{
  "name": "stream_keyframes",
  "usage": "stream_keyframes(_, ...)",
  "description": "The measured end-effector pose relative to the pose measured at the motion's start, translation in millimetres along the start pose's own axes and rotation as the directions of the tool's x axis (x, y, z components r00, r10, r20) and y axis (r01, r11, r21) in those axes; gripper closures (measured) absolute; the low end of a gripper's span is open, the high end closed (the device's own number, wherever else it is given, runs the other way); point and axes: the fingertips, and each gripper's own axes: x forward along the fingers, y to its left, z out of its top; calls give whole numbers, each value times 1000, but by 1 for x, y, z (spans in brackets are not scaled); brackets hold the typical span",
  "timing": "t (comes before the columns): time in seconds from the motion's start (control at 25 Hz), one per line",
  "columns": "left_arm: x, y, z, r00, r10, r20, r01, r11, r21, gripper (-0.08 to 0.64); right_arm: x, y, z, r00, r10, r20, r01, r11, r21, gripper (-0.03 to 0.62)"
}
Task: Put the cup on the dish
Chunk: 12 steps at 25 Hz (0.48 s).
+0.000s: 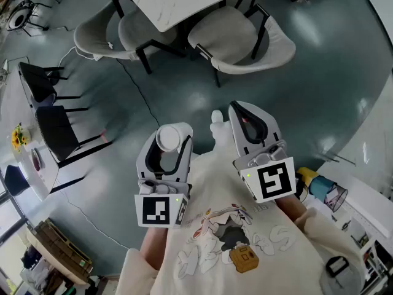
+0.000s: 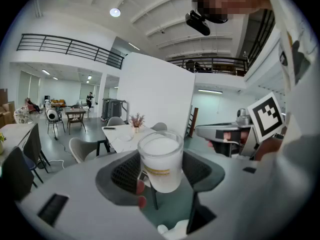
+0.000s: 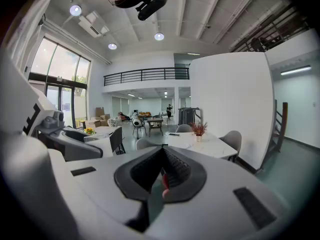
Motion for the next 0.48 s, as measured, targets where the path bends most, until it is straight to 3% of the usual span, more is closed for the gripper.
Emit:
stream_keyframes(0.2,-83,13,-34,999,-41,6,40,998,47,293,-34,74,-48,998,-46,-41,46,999,1,588)
stream_keyframes(0.48,-177,46,-78,989,-137,-59,141,988,66,293,-66,193,-82,993,-81,-91,92,989,118,588)
